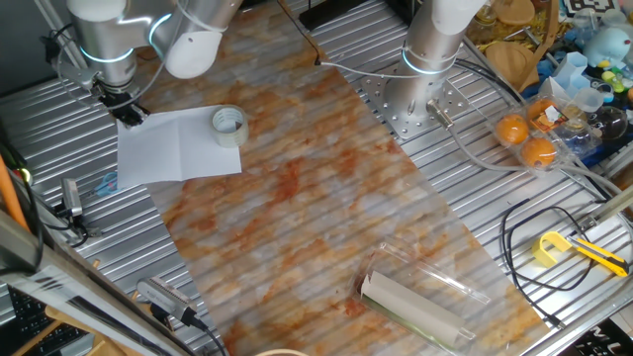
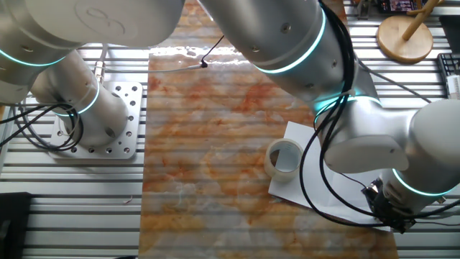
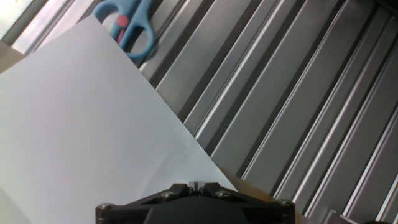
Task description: Unfold a piece of paper
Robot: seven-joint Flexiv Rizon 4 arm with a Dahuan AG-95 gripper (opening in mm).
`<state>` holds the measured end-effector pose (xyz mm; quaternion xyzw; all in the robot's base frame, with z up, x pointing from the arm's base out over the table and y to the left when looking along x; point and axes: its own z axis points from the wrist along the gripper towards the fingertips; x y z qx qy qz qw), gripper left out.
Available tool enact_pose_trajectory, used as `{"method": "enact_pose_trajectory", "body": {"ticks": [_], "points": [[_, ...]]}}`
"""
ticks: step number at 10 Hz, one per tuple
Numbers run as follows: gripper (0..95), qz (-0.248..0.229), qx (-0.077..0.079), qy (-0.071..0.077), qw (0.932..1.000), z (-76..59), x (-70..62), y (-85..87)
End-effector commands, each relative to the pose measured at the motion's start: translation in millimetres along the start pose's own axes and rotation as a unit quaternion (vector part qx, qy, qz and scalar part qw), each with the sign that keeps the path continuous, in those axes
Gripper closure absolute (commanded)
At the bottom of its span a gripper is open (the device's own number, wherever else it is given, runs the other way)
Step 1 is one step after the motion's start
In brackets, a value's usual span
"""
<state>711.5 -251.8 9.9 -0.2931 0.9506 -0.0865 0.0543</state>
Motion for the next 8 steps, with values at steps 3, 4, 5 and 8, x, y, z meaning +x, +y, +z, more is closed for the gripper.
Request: {"method": "enact_pose_trajectory", "body": {"ticks": [3,4,5,8], "points": [[95.0,0.001,-0.008,-0.002,1.0,-2.1,-5.4,-1.5],[95.0,0.0,-0.01,0.0,0.9999,-4.3,-8.9,-2.8],[95.0,0.0,-0.012,0.002,0.9999,-5.5,-10.8,-3.5],[95.0,0.007,-0.03,0.003,0.9995,-8.8,-18.3,-4.4]]}}
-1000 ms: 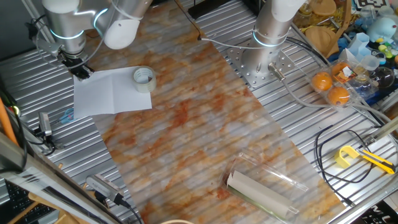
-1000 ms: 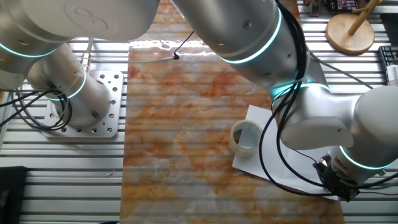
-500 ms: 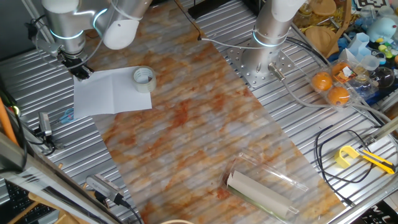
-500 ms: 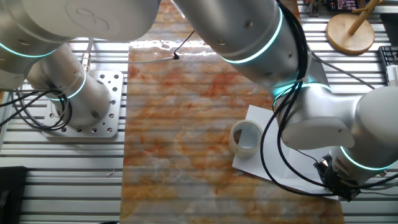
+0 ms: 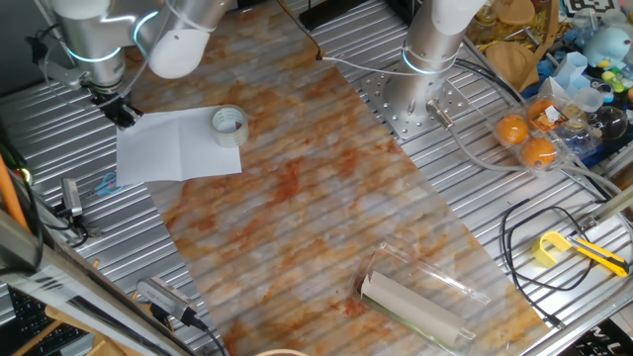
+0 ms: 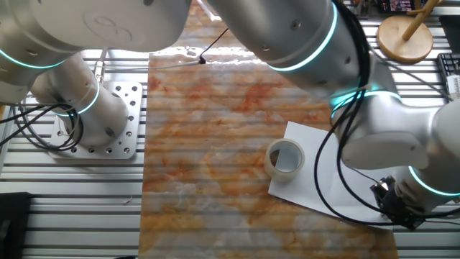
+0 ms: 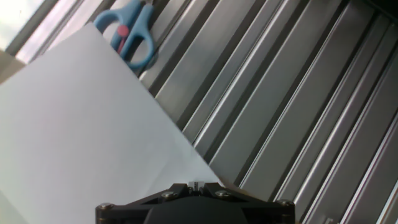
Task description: Unfold a piece of paper
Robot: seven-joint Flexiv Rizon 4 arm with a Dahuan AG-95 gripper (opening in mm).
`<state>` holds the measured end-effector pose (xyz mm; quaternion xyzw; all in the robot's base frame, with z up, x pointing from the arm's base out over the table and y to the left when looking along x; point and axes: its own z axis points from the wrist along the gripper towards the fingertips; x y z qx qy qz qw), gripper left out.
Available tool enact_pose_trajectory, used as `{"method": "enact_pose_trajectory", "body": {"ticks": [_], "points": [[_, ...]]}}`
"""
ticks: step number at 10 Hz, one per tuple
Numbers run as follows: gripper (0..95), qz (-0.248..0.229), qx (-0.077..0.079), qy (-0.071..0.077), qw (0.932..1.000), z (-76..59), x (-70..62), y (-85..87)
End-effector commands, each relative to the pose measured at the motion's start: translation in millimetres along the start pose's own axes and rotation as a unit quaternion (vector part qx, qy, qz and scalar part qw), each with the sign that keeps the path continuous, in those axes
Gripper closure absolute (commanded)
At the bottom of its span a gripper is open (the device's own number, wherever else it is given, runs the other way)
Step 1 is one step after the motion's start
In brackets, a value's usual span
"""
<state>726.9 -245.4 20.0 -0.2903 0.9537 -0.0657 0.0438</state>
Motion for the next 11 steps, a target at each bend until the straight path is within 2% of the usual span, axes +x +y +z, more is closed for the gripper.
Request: {"method": "enact_pose_trajectory", "body": {"ticks": [1,2,4,8,11], "points": [[95.0,0.008,-0.016,-0.001,0.9998,0.3,-3.0,2.0],[95.0,0.02,-0.026,0.011,0.9994,0.7,-6.2,4.1],[95.0,0.042,-0.035,0.033,0.9979,-1.4,-14.3,9.6],[95.0,0.065,-0.04,0.045,0.996,-9.4,-28.5,23.0],[95.0,0.082,-0.04,0.05,0.9945,-10.2,-31.8,40.1]]}}
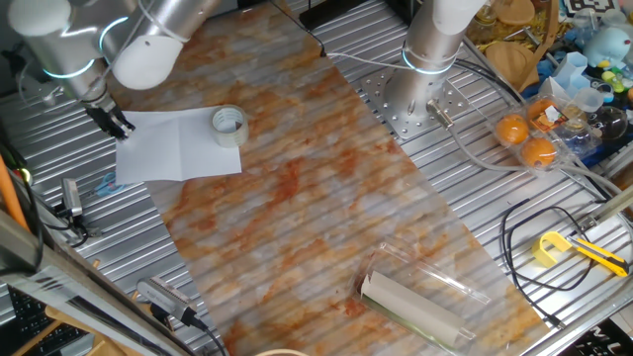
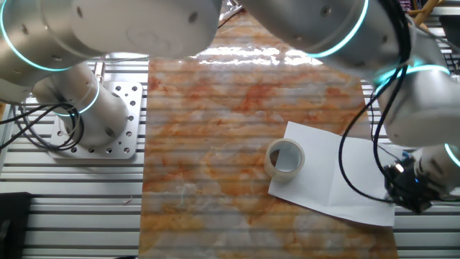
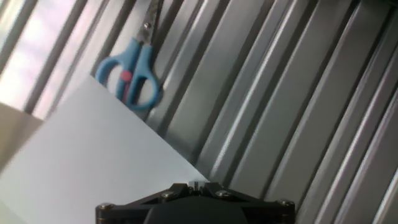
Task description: Unfold a piece of paper
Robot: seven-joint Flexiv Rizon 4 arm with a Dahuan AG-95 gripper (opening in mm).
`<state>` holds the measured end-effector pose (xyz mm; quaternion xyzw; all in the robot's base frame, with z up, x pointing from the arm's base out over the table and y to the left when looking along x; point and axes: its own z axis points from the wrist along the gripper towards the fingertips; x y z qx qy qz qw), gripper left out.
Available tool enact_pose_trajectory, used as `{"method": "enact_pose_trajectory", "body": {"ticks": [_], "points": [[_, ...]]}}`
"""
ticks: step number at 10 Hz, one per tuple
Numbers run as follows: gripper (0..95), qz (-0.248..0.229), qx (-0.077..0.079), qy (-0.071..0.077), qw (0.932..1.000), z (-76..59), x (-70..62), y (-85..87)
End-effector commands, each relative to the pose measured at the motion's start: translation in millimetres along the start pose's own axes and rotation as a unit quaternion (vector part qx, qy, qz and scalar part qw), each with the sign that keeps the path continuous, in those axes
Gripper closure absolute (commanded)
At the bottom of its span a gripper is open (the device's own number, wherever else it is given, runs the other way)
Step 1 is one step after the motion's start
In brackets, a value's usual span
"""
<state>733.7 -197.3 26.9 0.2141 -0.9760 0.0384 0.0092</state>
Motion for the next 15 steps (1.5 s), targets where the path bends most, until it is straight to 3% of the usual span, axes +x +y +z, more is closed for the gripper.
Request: {"method": "enact_pose_trajectory", "body": {"ticks": [1,5,10,15], "points": [[95.0,0.013,-0.001,0.004,0.9999,3.4,2.4,14.5],[95.0,0.03,-0.001,0.002,0.9995,8.2,-6.8,33.7],[95.0,0.053,-0.002,0.005,0.9986,2.7,-20.2,62.6],[95.0,0.064,-0.002,0.004,0.9979,4.9,-25.7,76.6]]}}
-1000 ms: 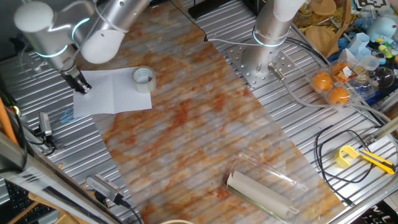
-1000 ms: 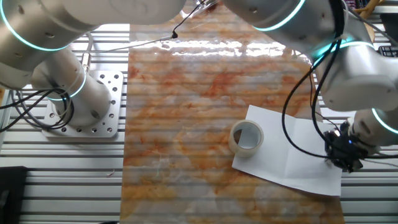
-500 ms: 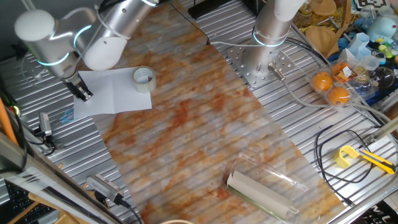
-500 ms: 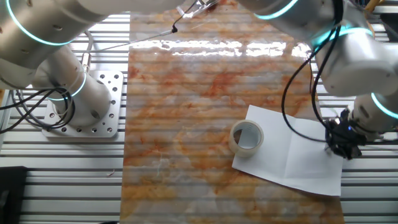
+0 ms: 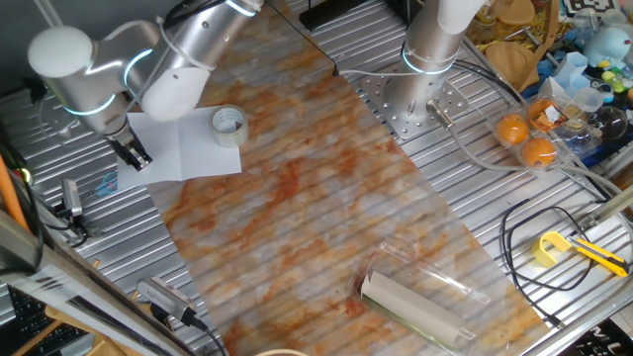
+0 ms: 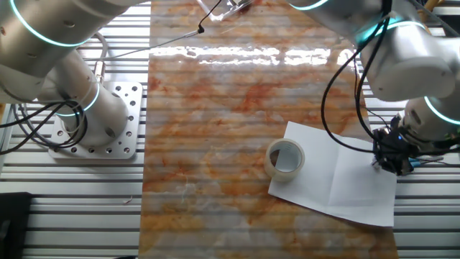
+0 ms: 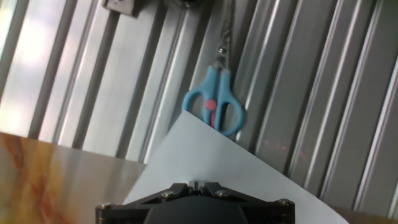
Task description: Unfold a piece of paper
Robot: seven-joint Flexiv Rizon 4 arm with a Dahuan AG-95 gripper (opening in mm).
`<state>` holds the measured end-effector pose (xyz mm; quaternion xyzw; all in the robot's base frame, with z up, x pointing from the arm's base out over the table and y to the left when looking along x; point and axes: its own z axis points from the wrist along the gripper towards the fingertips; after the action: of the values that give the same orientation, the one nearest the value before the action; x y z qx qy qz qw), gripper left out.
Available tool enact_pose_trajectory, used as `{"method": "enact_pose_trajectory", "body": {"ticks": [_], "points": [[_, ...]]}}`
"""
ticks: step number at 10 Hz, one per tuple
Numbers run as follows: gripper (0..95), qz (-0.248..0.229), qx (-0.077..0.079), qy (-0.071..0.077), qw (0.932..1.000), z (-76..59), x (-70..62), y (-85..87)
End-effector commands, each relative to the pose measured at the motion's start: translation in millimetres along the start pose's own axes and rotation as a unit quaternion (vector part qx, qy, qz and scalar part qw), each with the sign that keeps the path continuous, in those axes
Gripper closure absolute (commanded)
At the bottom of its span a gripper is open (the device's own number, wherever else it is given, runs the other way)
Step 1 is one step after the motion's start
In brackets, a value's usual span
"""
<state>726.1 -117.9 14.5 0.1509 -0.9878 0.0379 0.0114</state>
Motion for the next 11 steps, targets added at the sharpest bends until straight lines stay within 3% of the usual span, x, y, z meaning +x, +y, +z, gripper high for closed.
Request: {"method": "enact_pose_trajectory", "body": {"ticks": [1,5,9,11], "points": [[95.0,0.004,0.0,-0.003,1.0,-0.3,0.0,5.4],[95.0,0.007,0.001,-0.009,0.9999,0.6,0.2,11.0],[95.0,0.004,-0.004,-0.011,0.9999,-9.4,6.0,12.9],[95.0,0.009,-0.005,-0.016,0.9998,-10.4,6.4,22.8]]}}
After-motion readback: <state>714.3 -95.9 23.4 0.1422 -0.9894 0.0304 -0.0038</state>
